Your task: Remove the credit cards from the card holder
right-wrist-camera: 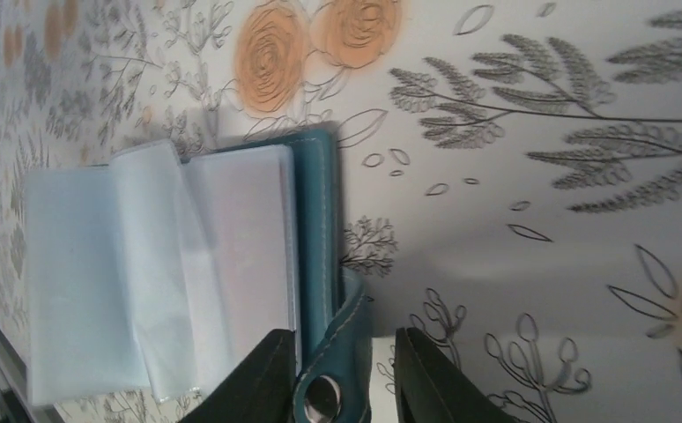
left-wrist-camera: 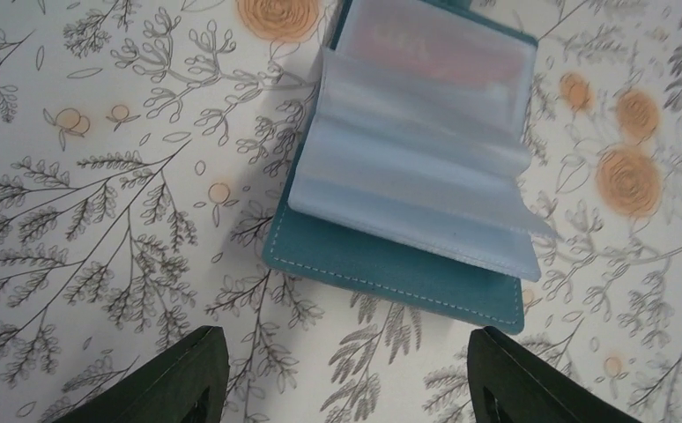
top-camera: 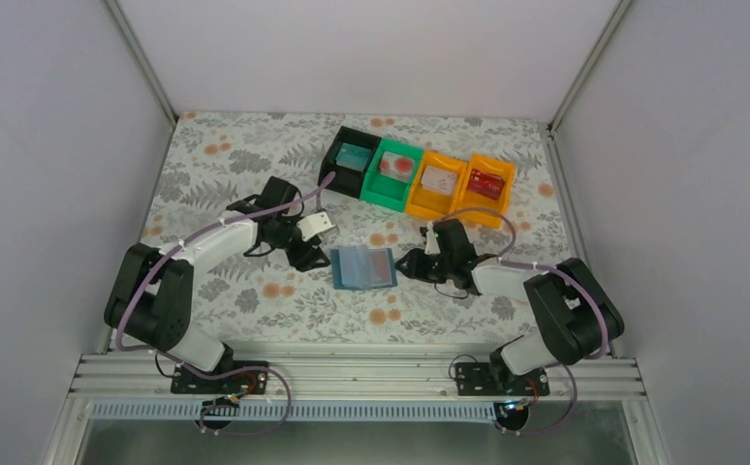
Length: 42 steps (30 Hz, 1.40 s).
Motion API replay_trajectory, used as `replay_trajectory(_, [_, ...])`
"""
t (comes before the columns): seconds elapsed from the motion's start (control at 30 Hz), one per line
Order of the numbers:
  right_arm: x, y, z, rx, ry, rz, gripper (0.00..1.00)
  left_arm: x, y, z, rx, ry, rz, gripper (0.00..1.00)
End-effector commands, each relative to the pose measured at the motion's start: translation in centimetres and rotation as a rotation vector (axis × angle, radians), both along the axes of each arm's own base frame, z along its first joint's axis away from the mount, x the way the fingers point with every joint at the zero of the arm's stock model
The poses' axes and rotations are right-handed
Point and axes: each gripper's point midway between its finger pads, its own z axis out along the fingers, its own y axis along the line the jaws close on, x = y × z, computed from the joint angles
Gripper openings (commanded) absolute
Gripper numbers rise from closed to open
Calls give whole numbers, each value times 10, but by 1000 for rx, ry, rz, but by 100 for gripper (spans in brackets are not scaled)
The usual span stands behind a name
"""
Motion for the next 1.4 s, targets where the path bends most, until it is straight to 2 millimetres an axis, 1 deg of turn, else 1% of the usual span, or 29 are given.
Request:
replay_trajectory(0.0, [14, -12, 12, -69, -51, -30, 36, -8, -17, 13, -123, 69, 18, 68])
replay_trajectory(0.1, [28, -22, 34, -167, -119, -35, 48, -4, -22, 18, -185, 110, 77, 68])
replay_trajectory(0.2, [44, -29, 62, -252, -190, -54, 52, 12, -17, 21, -210, 129, 207, 68])
replay_trajectory(0.23, [49, -28, 69, -277, -207, -53, 52, 17, -15, 20, -213, 141, 251, 69])
replay_trajectory(0.3, [59, -14, 83, -310, -239, -40, 53, 22, -12, 19, -227, 199, 317, 69])
replay_trajectory(0.33, [58, -3, 80, -306, -236, -11, 55, 22, -12, 19, -248, 249, 340, 70])
replay_trajectory(0.37, [54, 16, 77, -254, -215, 49, 55, 20, -13, 19, -269, 306, 354, 70])
replay_trajectory(0.4, [52, 27, 71, -218, -184, 82, 54, 18, -14, 17, -285, 367, 373, 70])
replay_trajectory(0.47, [48, 41, 58, -182, -131, 121, 51, 13, -14, 12, -291, 465, 414, 71])
replay_trajectory(0.53, [46, 44, 51, -177, -105, 123, 51, 8, -12, 3, -274, 536, 462, 74])
replay_trajectory(0.6, [42, 41, 41, -204, -86, 121, 50, 0, -14, -2, -280, 594, 481, 79])
replay_trajectory(0.7, [30, 36, 24, -222, -36, 143, 46, -10, -24, -8, -286, 624, 463, 80])
replay_trajectory(0.77, [22, 39, 18, -199, -7, 162, 45, -14, -31, -10, -309, 644, 452, 80])
replay_trajectory(0.8, [19, 42, 18, -181, -2, 170, 43, -16, -33, -11, -319, 660, 457, 80])
replay_trajectory(0.9, [17, 49, 17, -144, -5, 182, 35, -14, -36, -16, -335, 675, 464, 79])
replay_trajectory(0.97, [15, 54, 14, -118, 8, 194, 34, -14, -37, -22, -326, 685, 466, 77])
replay_trajectory(1.03, [10, 58, 0, -116, 54, 224, 34, -13, -36, -26, -323, 680, 469, 77])
replay_trajectory(1.07, [10, 57, -3, -121, 61, 228, 35, -12, -36, -26, -326, 675, 470, 77])
replay_trajectory(1.17, [9, 55, -4, -128, 55, 218, 39, -11, -37, -30, -325, 683, 471, 77])
replay_trajectory(1.37, [7, 65, 6, -58, 46, 251, 42, -17, -43, -50, -294, 752, 466, 76])
